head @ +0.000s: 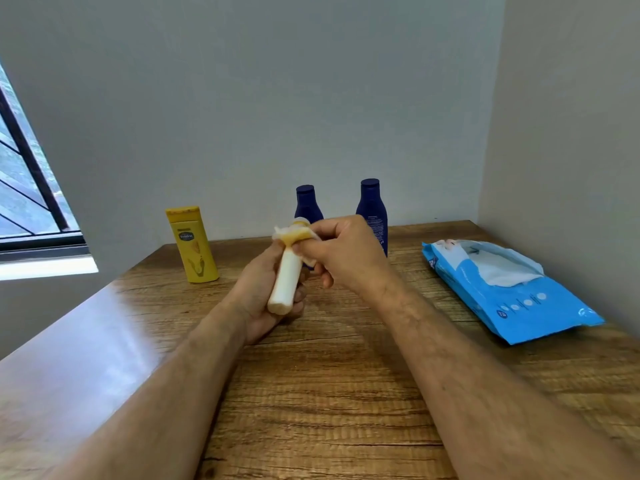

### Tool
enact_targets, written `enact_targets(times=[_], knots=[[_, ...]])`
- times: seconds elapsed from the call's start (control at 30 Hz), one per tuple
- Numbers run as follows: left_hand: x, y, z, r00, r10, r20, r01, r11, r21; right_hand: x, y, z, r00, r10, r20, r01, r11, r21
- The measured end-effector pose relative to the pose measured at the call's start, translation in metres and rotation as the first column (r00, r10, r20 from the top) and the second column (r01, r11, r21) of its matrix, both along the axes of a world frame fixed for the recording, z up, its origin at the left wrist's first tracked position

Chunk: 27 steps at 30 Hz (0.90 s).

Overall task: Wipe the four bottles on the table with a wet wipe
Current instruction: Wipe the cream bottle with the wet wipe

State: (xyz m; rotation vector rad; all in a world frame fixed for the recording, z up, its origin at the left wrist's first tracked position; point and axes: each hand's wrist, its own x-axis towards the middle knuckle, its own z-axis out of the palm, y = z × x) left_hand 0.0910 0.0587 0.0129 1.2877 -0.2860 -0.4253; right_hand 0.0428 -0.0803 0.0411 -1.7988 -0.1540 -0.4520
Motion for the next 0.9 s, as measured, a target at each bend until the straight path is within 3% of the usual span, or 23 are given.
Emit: enact_targets(times=[0.1,0.27,0.47,0.57,0.63,0.77,0.9], knots=[[-0.002,-0.002,-0.001,1.0,0.015,-0.015,-0.015,1.0,-0.006,0.003,-0.001,-0.003,0.98,-0.143,0.14,0.138,0.99,0.042],[-0.003,0.002,-0.002,0.999,0.025,0.048,-0.021,0.995,-0.095,0.002,0.0,-0.002,0.989,-0.068,0.131,0.067,0.998,0.013],[0.002,-0.002,-0.005,0.897,0.187,0.4,-0.197,0.98,-0.017,0.004,-0.002,-0.004,0.936,-0.254,0.244,0.256,0.966,0.02],[0.003,-0.003,-0.007,0.827,0.164,0.537,-0.213,0.977,0.03,0.006,-0.003,-0.006,0.913,-0.294,0.282,0.319,0.947,-0.044],[0.001,-0.005,-0.006,0.826,0.142,0.545,-0.201,0.978,0.05,0.005,0.0,-0.008,0.901,-0.301,0.311,0.355,0.926,-0.131],[0.002,-0.005,-0.006,0.836,0.139,0.531,-0.207,0.976,0.069,0.005,0.005,-0.008,0.885,-0.295,0.36,0.37,0.915,-0.16],[0.006,-0.006,-0.008,0.838,0.116,0.533,-0.195,0.976,0.094,0.003,0.01,-0.01,0.9,-0.191,0.392,0.301,0.922,-0.242]])
